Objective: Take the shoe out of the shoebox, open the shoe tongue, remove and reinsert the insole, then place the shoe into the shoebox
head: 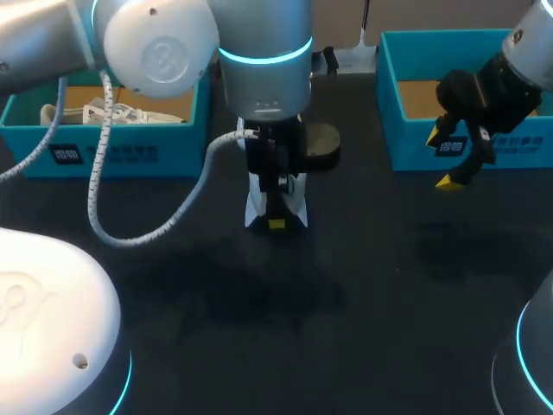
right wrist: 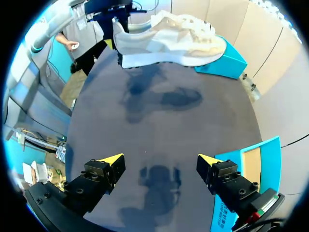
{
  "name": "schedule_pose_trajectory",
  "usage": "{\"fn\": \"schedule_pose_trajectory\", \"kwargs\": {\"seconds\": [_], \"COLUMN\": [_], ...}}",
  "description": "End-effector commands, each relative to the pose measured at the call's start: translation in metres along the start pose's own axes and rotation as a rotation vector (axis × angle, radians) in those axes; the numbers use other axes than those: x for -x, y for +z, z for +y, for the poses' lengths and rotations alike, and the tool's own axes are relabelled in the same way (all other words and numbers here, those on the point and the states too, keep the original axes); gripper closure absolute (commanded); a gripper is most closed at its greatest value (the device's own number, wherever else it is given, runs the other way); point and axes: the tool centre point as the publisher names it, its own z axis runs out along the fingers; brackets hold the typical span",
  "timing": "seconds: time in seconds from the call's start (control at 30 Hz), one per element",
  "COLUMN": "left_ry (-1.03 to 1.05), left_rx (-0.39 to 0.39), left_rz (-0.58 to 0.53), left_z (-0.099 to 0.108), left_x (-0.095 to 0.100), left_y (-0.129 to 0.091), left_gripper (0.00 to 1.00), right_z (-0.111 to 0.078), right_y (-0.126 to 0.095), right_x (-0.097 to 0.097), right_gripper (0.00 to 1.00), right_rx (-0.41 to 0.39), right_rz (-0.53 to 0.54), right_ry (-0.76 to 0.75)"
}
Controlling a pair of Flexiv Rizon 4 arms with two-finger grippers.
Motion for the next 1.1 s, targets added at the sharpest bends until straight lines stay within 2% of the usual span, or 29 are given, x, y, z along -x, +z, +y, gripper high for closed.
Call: {"fn": "schedule_pose_trajectory", "kwargs": {"seconds": [0.03, 0.33, 0.43, 0.57, 0.87, 1.1], "left_ry": [-0.025, -0.064, -0.051, -0.007, 0.113, 0.151], "left_rx": [-0.002, -0.024, -0.037, -0.017, 0.015, 0.006], "left_rz": [0.021, 0.013, 0.034, 0.037, 0.011, 0.011], "left_z": [-0.007, 0.004, 0.013, 0.026, 0.069, 0.118], "left_x": [0.011, 0.024, 0.032, 0.046, 0.081, 0.112], "left_y": [0.006, -0.013, -0.022, -0.030, -0.047, -0.063], "left_gripper": [1.00, 1.00, 1.00, 1.00, 1.00, 1.00], "right_z": [0.000, 0.000, 0.000, 0.000, 0.000, 0.000], "right_y": [0.001, 0.001, 0.001, 0.001, 0.001, 0.001], "right_x": [0.000, 0.000, 0.000, 0.000, 0.000, 0.000], "right_gripper": [0.00, 0.00, 0.00, 0.00, 0.00, 0.00], "right_rx": [-0.002, -0.002, -0.002, -0.002, -0.002, -0.002], "right_rz": [0.000, 0.000, 0.000, 0.000, 0.000, 0.000], "right_ry": [0.000, 0.000, 0.000, 0.000, 0.000, 0.000]}}
